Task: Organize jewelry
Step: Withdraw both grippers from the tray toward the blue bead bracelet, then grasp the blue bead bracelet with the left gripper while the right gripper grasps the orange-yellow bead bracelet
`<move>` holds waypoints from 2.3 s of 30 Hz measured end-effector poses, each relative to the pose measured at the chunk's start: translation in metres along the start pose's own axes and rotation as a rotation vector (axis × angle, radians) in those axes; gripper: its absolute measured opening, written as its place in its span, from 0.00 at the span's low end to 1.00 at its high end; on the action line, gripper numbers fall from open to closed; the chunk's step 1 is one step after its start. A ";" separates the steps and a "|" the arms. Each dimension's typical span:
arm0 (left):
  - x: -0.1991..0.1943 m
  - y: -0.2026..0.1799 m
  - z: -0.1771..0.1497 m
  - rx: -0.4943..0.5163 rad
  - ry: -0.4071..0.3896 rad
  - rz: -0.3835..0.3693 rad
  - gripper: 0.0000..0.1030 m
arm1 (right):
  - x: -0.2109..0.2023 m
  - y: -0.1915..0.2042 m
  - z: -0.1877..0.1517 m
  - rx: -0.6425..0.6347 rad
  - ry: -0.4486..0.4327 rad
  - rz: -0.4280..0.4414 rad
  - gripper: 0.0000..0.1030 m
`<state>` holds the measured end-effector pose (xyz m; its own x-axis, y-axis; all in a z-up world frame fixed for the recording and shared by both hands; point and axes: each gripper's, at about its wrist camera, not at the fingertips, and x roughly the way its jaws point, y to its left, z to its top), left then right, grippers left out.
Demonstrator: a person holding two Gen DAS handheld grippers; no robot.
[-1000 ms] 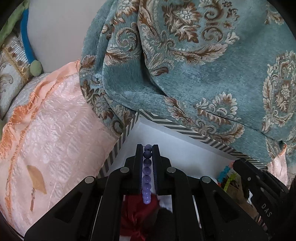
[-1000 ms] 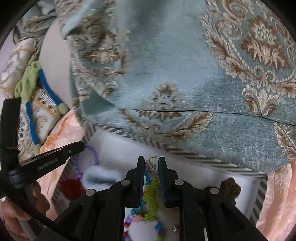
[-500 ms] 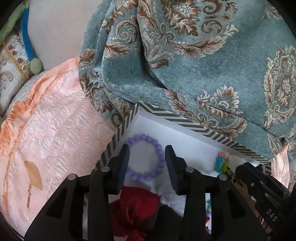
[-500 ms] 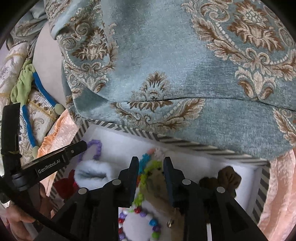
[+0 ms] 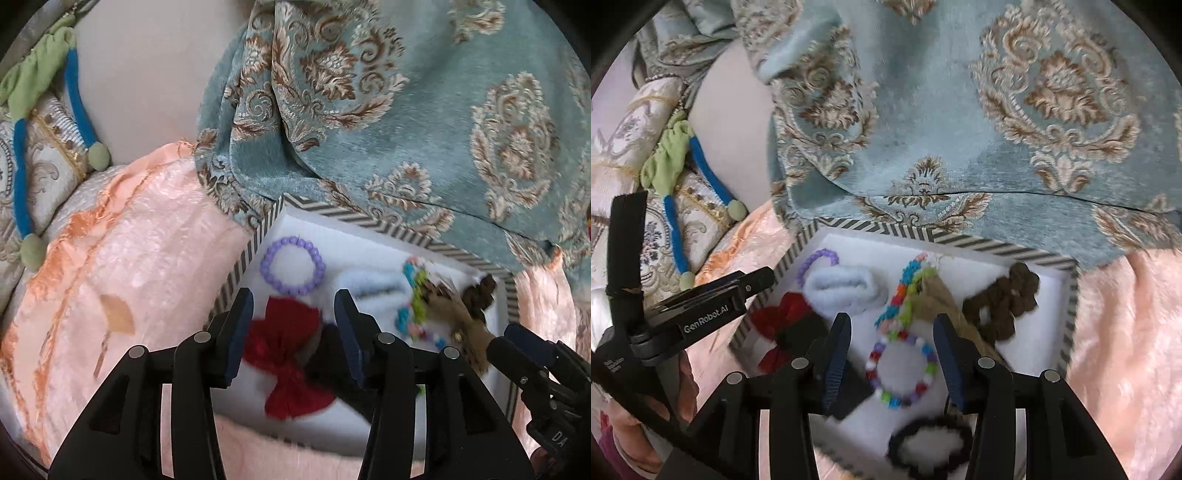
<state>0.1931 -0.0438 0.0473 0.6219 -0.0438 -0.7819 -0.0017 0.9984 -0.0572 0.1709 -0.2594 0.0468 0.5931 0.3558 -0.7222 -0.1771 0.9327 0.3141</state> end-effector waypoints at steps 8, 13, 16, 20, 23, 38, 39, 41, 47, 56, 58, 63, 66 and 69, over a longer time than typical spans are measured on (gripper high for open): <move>-0.042 -0.005 -0.043 0.029 -0.016 -0.007 0.44 | -0.044 0.009 -0.047 -0.037 0.004 -0.054 0.44; -0.058 -0.010 -0.069 0.047 -0.009 -0.021 0.44 | -0.061 0.008 -0.075 -0.039 0.023 -0.068 0.44; -0.065 -0.010 -0.084 0.046 0.009 -0.038 0.44 | -0.069 0.005 -0.088 -0.026 0.032 -0.066 0.44; -0.072 -0.008 -0.099 0.045 0.022 -0.053 0.44 | -0.080 0.000 -0.105 -0.020 0.044 -0.077 0.44; -0.073 -0.006 -0.110 0.039 0.048 -0.080 0.44 | -0.090 -0.009 -0.118 -0.013 0.047 -0.093 0.44; -0.043 -0.049 -0.147 0.016 0.230 -0.258 0.44 | -0.079 -0.051 -0.173 0.028 0.144 -0.114 0.44; -0.042 -0.053 -0.148 0.017 0.235 -0.262 0.45 | -0.078 -0.051 -0.174 0.022 0.144 -0.113 0.44; -0.038 -0.059 -0.148 0.012 0.246 -0.272 0.47 | -0.077 -0.049 -0.176 -0.001 0.140 -0.113 0.44; -0.025 -0.076 -0.149 0.015 0.271 -0.266 0.48 | -0.082 -0.050 -0.179 -0.031 0.118 -0.122 0.44; -0.010 -0.093 -0.153 0.042 0.278 -0.220 0.48 | -0.085 -0.049 -0.184 -0.055 0.110 -0.119 0.44; -0.008 -0.097 -0.152 0.050 0.272 -0.210 0.48 | -0.085 -0.051 -0.184 -0.046 0.100 -0.113 0.44; -0.005 -0.103 -0.151 0.056 0.266 -0.198 0.48 | -0.085 -0.053 -0.184 -0.035 0.090 -0.105 0.40; -0.003 -0.106 -0.151 0.054 0.259 -0.190 0.48 | -0.085 -0.054 -0.185 -0.033 0.083 -0.100 0.36; -0.001 -0.113 -0.152 0.074 0.249 -0.182 0.48 | -0.085 -0.055 -0.187 -0.029 0.073 -0.102 0.31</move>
<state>0.0731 -0.1617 -0.0399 0.3959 -0.2205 -0.8914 0.1543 0.9729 -0.1721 -0.0165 -0.3303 -0.0245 0.5504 0.2616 -0.7928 -0.1420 0.9651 0.2199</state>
